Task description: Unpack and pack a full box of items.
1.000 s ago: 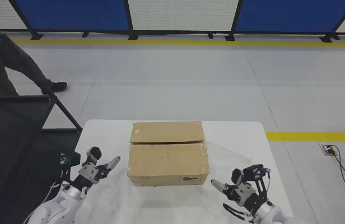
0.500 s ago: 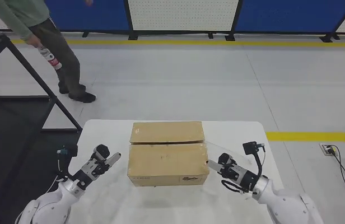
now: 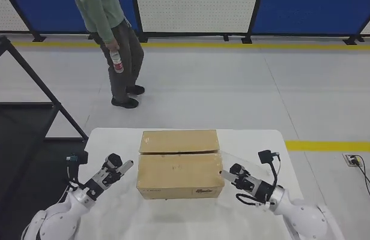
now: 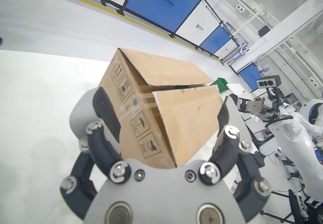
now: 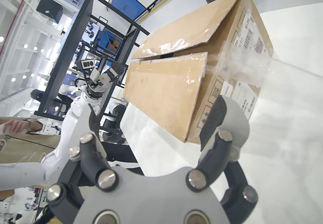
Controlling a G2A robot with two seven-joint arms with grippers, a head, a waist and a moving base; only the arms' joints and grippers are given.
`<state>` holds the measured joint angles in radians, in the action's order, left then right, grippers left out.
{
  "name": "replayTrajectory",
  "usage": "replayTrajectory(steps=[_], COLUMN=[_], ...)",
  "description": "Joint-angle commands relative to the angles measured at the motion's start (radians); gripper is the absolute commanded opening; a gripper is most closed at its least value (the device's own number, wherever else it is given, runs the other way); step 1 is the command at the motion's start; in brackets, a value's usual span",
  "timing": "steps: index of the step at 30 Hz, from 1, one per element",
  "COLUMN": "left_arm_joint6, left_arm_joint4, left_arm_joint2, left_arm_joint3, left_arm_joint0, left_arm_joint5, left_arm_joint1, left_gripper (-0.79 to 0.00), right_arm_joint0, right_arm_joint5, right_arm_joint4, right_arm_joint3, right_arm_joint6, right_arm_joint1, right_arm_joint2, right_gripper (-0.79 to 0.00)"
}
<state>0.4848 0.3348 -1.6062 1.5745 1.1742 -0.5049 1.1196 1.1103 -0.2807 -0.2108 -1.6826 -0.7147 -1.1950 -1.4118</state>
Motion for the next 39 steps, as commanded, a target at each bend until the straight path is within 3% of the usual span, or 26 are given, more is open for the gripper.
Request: replayTrajectory(steps=[1,9,14,27,39], left_arm_joint6=[0.077,0.277,0.342,0.311,0.273], left_arm_joint4=[-0.032,-0.173,-0.276,-0.272,-0.338], left_arm_joint2=[0.003,-0.009,-0.025,-0.017,-0.023], left_arm_joint3=[-0.017,-0.075,-0.089,-0.071,-0.077], left_arm_joint0=[-0.024,-0.084,-0.083,-0.066,-0.065], left_arm_joint5=[0.016,0.021,0.023,0.042,0.062], left_arm_joint1=[-0.004,-0.022,-0.029,-0.03,-0.038], left_gripper=[0.0,0.0,0.0,0.0,0.0], right_arm_joint0=[-0.038,-0.197,-0.25,-0.225,-0.271], right_arm_joint5=[-0.016,-0.098,-0.131,-0.125,-0.13], right_arm_joint4=[0.017,0.075,0.127,0.183,0.299], right_arm_joint3=[0.044,0.242,0.317,0.293,0.361], right_arm_joint6=[-0.014,-0.088,-0.158,-0.106,-0.159], right_arm_joint1=[-0.001,-0.003,-0.002,-0.005,-0.007], right_arm_joint2=[0.01,0.06,0.079,0.082,0.119], right_gripper=[0.0,0.0,0.0,0.0,0.0])
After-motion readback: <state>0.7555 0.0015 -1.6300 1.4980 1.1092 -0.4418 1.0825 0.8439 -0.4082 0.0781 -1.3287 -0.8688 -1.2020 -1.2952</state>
